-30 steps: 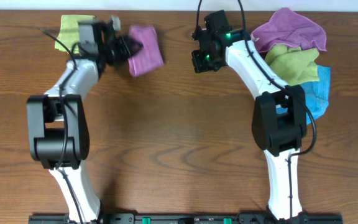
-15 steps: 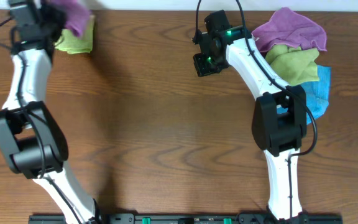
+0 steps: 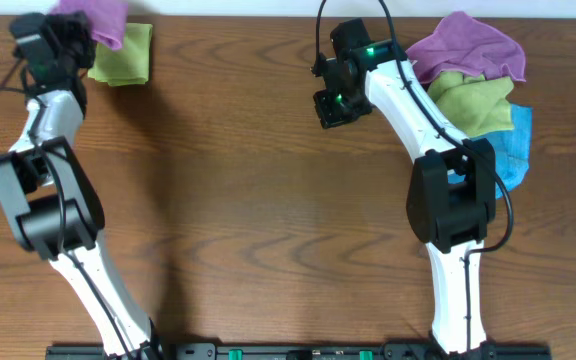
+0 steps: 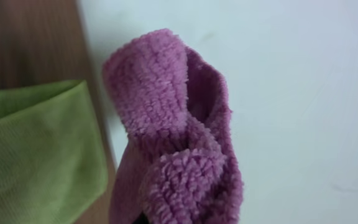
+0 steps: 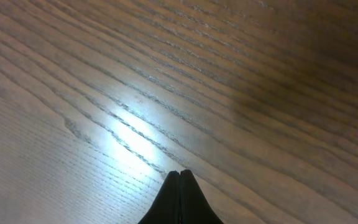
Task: Fold the cloth
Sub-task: 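Place the purple cloth on the green cloth at top left and release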
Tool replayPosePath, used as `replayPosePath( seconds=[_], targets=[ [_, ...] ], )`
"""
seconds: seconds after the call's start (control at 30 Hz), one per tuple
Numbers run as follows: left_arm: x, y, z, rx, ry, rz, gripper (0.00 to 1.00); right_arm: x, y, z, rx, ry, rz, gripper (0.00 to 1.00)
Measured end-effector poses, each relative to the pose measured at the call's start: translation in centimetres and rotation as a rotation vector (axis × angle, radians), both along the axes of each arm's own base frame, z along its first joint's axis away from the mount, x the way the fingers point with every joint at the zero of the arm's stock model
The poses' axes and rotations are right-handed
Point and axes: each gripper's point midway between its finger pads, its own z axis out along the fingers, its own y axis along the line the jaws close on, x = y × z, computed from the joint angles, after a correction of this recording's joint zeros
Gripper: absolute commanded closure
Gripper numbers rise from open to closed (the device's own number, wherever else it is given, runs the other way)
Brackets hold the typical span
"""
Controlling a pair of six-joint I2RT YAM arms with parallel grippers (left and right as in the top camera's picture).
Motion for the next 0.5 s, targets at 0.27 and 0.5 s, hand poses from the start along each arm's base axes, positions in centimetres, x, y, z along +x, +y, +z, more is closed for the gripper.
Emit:
replayPosePath(
  seconds=[0.27,0.5],
  targets=[
    [1.0,-1.1,-3.6,-0.096,-0.037,-0.056,0.94,-0.4,0.1,-0.1,-0.005,0.011,0.004,0.99],
    [0.8,-1.8,-5.9,-0.138,0.015,-0.076,0.94,-0.4,0.3,-0.1,-0.013,0.007,0.009,0.99]
  ],
)
